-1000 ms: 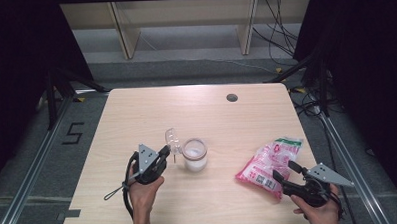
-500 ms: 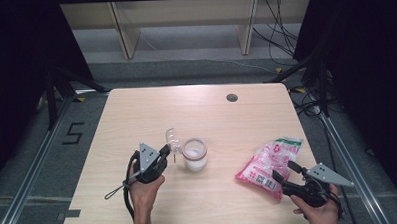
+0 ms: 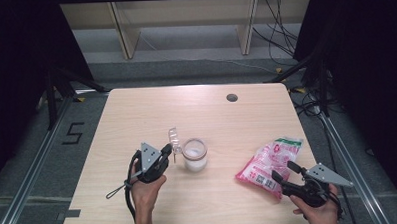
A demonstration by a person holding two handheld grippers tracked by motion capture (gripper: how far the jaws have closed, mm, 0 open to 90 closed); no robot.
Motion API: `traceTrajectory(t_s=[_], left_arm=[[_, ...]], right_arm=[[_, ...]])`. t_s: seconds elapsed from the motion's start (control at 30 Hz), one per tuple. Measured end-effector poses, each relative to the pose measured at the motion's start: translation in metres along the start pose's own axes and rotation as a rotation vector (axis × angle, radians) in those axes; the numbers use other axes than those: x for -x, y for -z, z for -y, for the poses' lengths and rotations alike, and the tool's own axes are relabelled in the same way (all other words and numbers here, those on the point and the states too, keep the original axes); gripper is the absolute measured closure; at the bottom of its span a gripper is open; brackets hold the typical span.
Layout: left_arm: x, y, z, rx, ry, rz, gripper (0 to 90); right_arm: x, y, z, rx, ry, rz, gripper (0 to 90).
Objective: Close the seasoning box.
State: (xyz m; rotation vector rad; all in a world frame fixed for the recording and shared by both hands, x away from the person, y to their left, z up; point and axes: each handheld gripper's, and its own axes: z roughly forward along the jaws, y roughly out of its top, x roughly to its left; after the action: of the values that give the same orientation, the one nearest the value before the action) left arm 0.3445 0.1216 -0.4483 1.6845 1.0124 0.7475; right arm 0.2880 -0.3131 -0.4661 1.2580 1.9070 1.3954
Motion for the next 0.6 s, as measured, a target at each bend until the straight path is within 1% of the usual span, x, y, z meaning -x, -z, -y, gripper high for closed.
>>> traceTrajectory(t_s=[0.03,0.1,0.13,0.2,0.23,0.27,0.37,0.4,0.47,0.5,0.57,0.6], left_arm=[[0.001,-0.001,0.0,0.007,0.003,0.001,89.3],[0.001,-0.001,-0.001,-0.002,-0.008,-0.001,89.3],[0.002,-0.001,-0.001,-0.001,-0.007,0.0,89.3],[0.002,-0.001,-0.001,0.007,-0.006,0.003,89.3],[0.003,-0.001,-0.002,0.007,-0.006,0.002,89.3],[0.003,-0.001,-0.002,0.001,-0.009,0.0,89.3],[0.005,-0.002,-0.003,0.004,-0.015,0.014,89.3],[0.006,-0.003,-0.003,0.007,-0.015,0.017,89.3],[0.008,-0.004,-0.003,0.014,-0.017,0.025,89.3],[0.01,-0.004,-0.003,0.01,-0.012,0.025,89.3],[0.011,-0.004,-0.004,0.009,-0.015,0.027,89.3],[0.011,-0.005,-0.004,0.011,-0.016,0.033,89.3]], right_arm=[[0.0,0.0,0.0,-0.004,-0.008,-0.01,31.0],[0.001,-0.001,0.0,-0.006,0.005,-0.035,31.3],[0.0,-0.001,0.0,-0.006,0.001,-0.038,31.3],[0.0,-0.001,0.0,-0.006,0.001,-0.032,31.3],[-0.001,-0.001,0.0,-0.001,0.001,-0.011,31.3],[-0.003,0.0,0.0,-0.008,-0.022,-0.011,31.3],[-0.001,0.0,0.0,-0.002,0.003,-0.012,31.3],[-0.003,0.0,0.0,-0.009,-0.014,-0.011,31.4],[-0.001,0.0,0.0,-0.008,0.011,-0.009,31.4],[-0.001,0.0,0.0,-0.01,0.015,-0.004,31.4],[-0.001,-0.001,0.0,-0.003,0.011,-0.014,31.3],[-0.001,-0.001,0.0,-0.004,0.013,-0.01,31.3]])
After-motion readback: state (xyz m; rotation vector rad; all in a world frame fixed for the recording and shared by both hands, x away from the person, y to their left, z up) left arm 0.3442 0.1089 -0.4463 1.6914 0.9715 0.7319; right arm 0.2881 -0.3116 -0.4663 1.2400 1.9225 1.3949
